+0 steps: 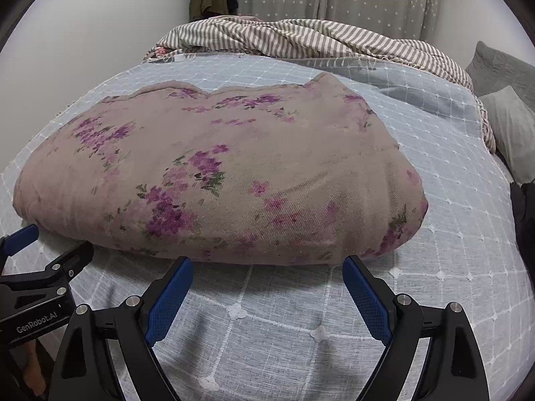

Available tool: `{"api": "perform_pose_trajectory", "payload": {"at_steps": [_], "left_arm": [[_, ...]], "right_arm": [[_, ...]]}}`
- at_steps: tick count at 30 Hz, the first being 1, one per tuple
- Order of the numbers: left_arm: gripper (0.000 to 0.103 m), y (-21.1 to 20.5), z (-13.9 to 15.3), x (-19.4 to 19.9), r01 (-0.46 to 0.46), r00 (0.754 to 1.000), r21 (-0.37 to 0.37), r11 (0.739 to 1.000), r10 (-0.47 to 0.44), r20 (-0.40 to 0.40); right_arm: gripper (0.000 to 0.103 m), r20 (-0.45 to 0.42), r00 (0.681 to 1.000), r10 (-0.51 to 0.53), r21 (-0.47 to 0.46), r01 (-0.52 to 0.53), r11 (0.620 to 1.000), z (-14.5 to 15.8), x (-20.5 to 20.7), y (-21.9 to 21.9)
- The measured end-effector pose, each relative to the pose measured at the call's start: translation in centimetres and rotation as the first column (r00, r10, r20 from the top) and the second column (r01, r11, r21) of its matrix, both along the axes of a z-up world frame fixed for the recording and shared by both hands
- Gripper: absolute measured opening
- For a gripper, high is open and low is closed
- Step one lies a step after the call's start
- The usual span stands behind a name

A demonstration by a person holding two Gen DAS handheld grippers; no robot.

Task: Fold large clothes

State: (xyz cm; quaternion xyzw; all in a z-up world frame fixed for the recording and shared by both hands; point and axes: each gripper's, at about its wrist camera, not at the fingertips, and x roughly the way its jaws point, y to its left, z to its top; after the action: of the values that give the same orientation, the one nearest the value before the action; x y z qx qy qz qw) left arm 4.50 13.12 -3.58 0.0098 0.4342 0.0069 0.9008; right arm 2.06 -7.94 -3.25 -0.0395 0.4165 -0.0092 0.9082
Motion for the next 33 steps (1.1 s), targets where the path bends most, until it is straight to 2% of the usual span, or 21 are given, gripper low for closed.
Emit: {"api": "perform_pose_trajectory", "payload": {"at_steps": [33], "left_arm": [[0.102,-0.12,-0.1,0.05,0.006,1.0,-0.002,1.0,-0.006,-0.004]], "right_arm": [[0.092,-0.008,1.0,0.006,0.002,-0.006,1.0,-0.14,0.07,0.24]]}}
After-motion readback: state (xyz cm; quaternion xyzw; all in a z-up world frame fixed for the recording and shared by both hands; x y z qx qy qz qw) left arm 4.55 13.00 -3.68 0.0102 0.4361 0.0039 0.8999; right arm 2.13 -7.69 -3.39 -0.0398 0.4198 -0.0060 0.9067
